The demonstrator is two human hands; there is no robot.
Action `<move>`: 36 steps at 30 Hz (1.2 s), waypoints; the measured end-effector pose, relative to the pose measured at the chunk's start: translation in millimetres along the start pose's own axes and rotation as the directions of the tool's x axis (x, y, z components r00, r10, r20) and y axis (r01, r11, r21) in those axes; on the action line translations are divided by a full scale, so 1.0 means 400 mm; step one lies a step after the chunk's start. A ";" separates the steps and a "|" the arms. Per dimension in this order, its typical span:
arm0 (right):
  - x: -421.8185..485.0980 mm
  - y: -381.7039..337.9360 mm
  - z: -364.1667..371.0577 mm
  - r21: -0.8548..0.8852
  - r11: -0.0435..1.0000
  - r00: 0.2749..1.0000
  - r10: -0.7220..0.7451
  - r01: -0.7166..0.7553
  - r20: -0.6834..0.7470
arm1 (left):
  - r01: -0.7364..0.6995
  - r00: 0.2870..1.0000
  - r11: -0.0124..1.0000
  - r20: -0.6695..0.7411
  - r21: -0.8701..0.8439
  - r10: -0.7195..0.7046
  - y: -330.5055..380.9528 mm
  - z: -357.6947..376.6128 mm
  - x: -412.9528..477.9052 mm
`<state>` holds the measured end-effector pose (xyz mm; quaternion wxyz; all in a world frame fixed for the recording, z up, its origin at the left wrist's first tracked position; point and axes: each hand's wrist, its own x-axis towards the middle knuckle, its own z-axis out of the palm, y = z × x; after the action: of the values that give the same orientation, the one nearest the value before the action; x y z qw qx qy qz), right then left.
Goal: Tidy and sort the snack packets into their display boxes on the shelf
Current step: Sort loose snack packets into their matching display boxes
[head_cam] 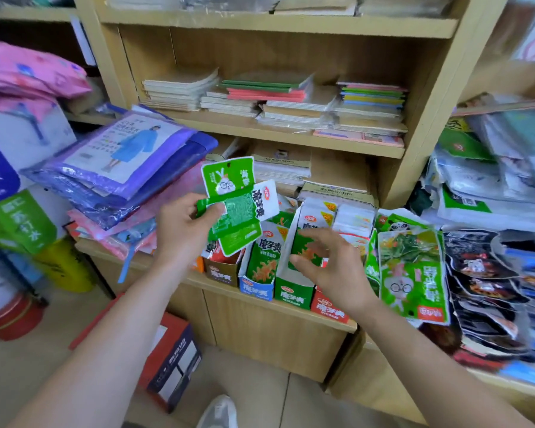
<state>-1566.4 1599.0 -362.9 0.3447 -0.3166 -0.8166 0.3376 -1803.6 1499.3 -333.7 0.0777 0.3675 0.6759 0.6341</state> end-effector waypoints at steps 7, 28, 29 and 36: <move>0.025 -0.041 -0.006 0.633 0.720 0.938 0.345 -0.284 0.029 | 0.275 0.942 0.938 0.255 -0.211 -0.218 0.044 0.057 -0.050; 0.077 0.061 -0.194 0.434 0.899 0.799 0.307 -0.065 -0.517 | -0.014 0.975 0.961 -0.216 -0.278 -0.048 0.003 0.092 0.010; 0.077 0.057 -0.194 0.409 0.910 0.813 0.288 -0.067 -0.507 | -0.010 0.975 0.959 -0.215 -0.284 -0.053 0.000 0.090 0.011; 0.077 0.004 -0.149 0.088 0.995 0.932 -0.003 0.037 -0.363 | 0.052 0.987 0.963 -0.132 -0.266 -0.090 -0.008 0.085 0.008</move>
<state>-1537.0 1642.8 -321.6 0.5073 -0.3486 -0.7256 0.3076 -1787.6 1528.7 -341.6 0.0998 0.2831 0.6028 0.7392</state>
